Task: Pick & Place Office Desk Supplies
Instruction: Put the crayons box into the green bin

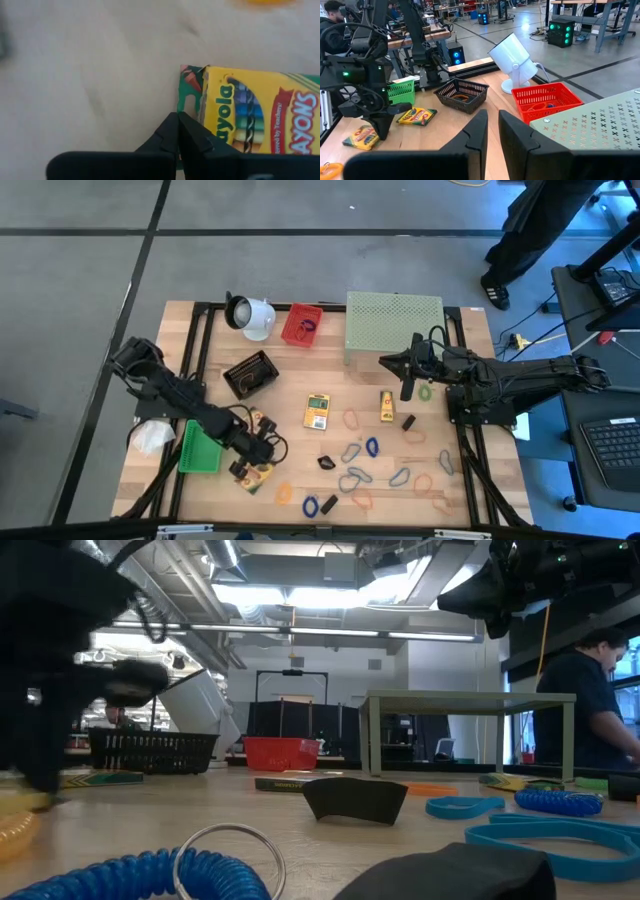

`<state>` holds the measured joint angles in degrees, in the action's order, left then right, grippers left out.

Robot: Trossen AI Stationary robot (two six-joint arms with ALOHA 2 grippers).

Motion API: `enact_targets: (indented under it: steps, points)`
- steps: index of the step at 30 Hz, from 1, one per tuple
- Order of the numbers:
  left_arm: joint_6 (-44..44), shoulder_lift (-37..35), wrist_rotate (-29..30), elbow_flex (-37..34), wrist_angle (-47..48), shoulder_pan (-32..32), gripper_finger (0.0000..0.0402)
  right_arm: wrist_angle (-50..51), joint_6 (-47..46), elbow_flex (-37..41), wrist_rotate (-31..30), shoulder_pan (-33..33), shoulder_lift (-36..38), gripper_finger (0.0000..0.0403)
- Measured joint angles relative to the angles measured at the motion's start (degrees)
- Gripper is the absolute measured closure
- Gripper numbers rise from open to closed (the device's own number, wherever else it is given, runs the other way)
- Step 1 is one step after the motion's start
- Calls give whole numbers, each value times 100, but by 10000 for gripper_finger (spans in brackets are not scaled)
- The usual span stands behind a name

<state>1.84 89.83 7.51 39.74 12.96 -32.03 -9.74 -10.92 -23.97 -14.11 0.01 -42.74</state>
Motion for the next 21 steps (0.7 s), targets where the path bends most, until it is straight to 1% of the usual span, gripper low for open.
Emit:
enact_targets:
  steps: [3, 7, 12, 16, 21]
  points:
    - [-115, -134, 333, 220, 12, 24, 401, 0, 0, 0, -2, -1, 0, 353]
    - [-159, -274, 602, 427, 194, 95, 401, 0, 0, 0, 0, 0, 0, 353]
    - [-456, -438, 1032, 603, 243, 183, 401, -2, 87, 0, 0, 0, 0, 353]
    - [-379, -598, 1171, 619, 250, 338, 401, -2, 90, 0, 0, 0, 0, 353]
    - [-216, -841, 1162, 619, 248, 413, 401, -2, 90, 0, 0, 0, 0, 353]
